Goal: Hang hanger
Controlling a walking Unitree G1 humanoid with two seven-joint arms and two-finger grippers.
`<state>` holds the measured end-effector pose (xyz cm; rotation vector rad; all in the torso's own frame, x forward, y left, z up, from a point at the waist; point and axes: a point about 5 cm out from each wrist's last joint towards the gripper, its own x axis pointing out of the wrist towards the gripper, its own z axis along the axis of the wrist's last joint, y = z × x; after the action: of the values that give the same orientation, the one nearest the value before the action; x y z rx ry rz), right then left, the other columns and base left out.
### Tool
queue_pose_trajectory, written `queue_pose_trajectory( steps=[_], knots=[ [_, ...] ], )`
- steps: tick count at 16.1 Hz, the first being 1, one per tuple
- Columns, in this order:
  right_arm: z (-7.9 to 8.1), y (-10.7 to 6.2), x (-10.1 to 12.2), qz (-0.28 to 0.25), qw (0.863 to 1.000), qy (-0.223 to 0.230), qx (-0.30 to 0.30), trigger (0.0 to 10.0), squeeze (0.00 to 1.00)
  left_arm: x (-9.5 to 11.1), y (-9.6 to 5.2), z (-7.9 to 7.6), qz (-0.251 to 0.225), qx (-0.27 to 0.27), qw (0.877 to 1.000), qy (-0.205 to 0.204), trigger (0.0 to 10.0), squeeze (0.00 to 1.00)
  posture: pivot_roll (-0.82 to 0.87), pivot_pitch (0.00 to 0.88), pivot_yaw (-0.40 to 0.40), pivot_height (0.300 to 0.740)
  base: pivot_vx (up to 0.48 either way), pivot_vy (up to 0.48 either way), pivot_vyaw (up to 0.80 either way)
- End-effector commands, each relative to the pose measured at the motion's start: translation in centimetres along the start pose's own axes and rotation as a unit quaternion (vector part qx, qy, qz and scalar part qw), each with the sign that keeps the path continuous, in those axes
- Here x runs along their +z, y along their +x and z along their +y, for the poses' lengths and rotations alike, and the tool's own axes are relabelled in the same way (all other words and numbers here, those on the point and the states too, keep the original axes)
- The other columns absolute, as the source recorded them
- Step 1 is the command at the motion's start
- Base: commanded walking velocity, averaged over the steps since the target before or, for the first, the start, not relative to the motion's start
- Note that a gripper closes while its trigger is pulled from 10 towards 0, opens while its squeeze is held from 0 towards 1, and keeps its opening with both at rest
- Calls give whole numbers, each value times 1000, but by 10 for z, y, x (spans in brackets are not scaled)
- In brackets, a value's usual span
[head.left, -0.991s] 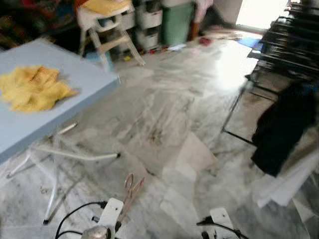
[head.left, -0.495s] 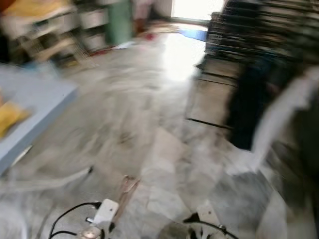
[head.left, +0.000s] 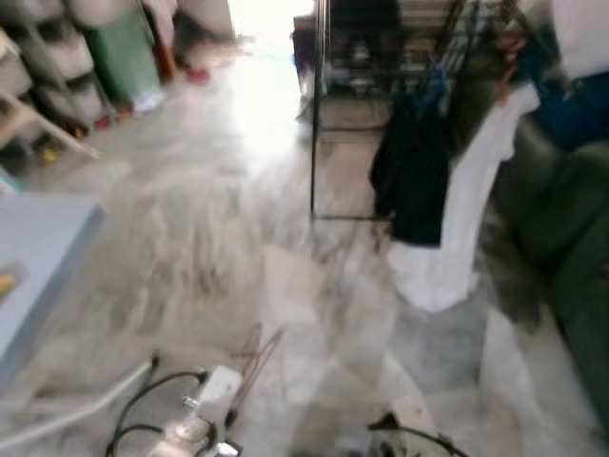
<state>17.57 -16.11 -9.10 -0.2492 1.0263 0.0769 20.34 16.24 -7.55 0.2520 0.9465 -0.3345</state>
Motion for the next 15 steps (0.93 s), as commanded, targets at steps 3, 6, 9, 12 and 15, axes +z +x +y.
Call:
queue_pose_trajectory(
  steps=[3, 6, 9, 12, 15],
  knots=[
    [11, 0, 4, -5, 1000, -3, 18, 10000, 0, -11, -3, 8, 15, 8, 1000, 1, 10000, 0, -63, 73, 26, 740, 0, 0, 0],
    [11, 0, 5, -5, 1000, -10, 19, 10000, 0, -11, -4, 10, 16, 9, 1000, 5, 10000, 0, -61, 82, 26, 740, 0, 0, 0],
    [12, 0, 5, -5, 1000, -14, 20, 10000, 0, -12, -4, 11, 18, 9, 1000, 8, 10000, 0, -63, 85, 27, 740, 0, 0, 0],
    [13, 0, 5, -4, 1000, -21, 19, 10000, 0, -12, -5, 13, 19, 9, 1000, 14, 10000, 0, -67, 89, 33, 740, 0, 0, 0],
    [15, 0, 5, -5, 999, -26, 20, 10000, 0, -13, -5, 14, 20, 8, 1000, 17, 10000, 0, -70, 90, 38, 740, 0, 0, 0]
  ],
)
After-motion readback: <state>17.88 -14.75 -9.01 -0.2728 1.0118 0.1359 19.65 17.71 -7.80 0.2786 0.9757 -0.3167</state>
